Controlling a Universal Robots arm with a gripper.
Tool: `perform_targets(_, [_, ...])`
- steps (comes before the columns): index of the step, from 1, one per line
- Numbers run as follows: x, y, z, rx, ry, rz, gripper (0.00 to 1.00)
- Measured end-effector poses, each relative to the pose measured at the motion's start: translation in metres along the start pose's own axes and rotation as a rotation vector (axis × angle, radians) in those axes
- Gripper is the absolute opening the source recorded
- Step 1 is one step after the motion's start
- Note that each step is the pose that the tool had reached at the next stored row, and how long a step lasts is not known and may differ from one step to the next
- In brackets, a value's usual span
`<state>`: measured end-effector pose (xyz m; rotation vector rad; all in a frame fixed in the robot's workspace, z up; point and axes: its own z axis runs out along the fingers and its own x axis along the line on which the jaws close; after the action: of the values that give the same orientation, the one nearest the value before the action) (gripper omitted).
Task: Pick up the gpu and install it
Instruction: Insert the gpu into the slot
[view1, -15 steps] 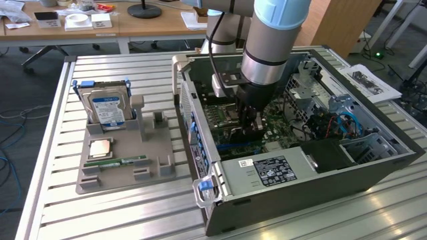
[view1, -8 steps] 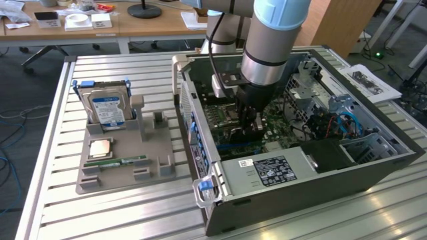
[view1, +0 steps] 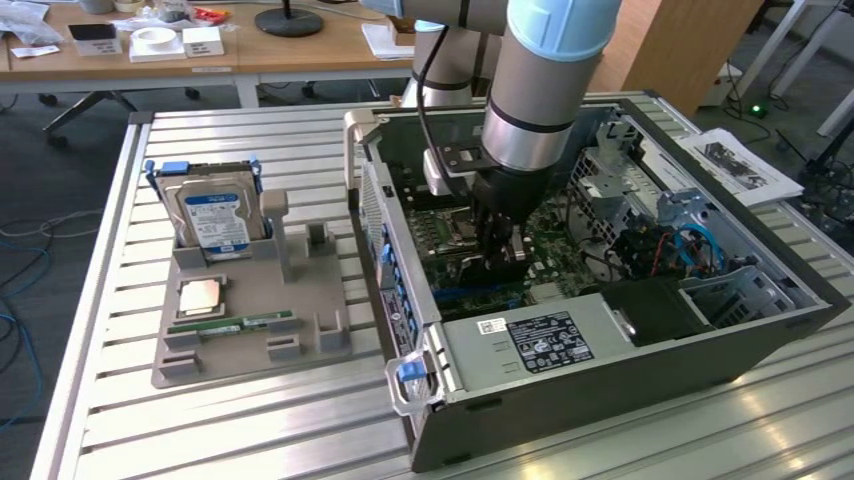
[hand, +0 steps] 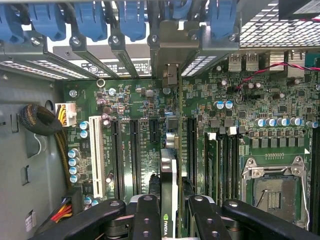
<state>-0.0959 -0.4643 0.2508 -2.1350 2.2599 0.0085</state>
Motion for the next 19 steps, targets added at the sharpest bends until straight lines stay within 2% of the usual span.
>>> perform_targets(19, [0.0,0.0,0.0011,0.0,0.0,0.0,0.27])
